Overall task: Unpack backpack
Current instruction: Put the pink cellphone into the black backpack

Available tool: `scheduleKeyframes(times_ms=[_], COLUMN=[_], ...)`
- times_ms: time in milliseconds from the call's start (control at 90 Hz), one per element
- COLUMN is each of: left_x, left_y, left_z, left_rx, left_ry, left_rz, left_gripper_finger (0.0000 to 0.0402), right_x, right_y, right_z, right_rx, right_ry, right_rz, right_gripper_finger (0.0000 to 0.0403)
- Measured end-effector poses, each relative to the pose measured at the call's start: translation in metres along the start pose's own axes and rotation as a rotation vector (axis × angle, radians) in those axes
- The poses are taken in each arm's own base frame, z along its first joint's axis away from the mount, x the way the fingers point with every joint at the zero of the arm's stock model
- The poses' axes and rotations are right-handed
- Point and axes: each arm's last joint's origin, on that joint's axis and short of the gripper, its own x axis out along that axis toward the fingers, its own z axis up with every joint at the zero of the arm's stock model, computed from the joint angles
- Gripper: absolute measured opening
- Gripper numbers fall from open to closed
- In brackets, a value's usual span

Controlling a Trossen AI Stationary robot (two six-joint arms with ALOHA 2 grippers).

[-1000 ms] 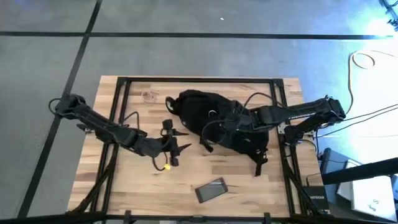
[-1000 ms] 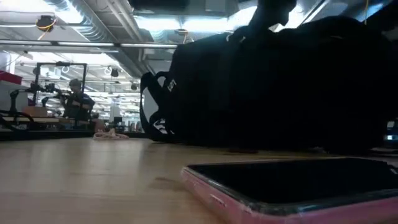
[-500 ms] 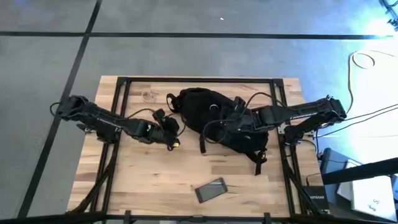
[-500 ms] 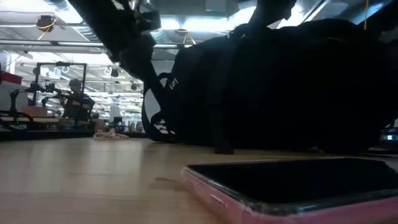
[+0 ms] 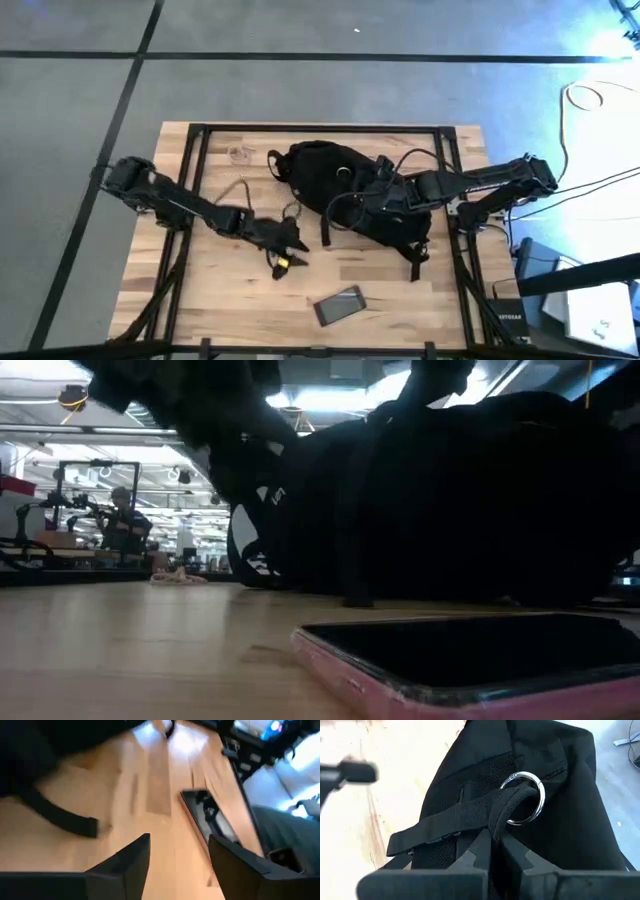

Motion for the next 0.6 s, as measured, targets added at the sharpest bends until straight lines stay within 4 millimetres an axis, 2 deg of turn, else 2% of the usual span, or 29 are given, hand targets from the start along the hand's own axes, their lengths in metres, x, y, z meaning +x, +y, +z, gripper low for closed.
scheduleKeyframes(times_ms=[56, 200, 344, 511, 600], left_x=[0.012, 0.044, 0.077, 0.097, 0.102], left_y=[-0.008, -0.031, -0.036, -0.052, -0.064], left_z=[-0.008, -0.013, -0.022, -0.03, -0.031], left_rx=[0.019, 0.153, 0.236, 0.392, 0.402], left_ry=[-0.011, -0.093, -0.068, -0.072, -0.092], left_rz=[-0.032, -0.07, -0.013, 0.017, 0.009], left_gripper_finger=[0.0203, 0.0239, 0.026, 0.0262, 0.0263], right_x=[0.001, 0.002, 0.004, 0.004, 0.004], right_y=[0.0, 0.0, -0.001, -0.002, -0.003], right_z=[-0.001, -0.004, -0.003, -0.003, -0.003], right_rx=[-0.005, -0.035, -0.052, -0.064, -0.07], right_ry=[0.003, 0.016, 0.018, 0.009, 0.01], right_rz=[0.0, -0.001, -0.001, -0.031, -0.036], right_gripper_finger=[0.0001, 0.0001, 0.0001, 0.0001, 0.0007])
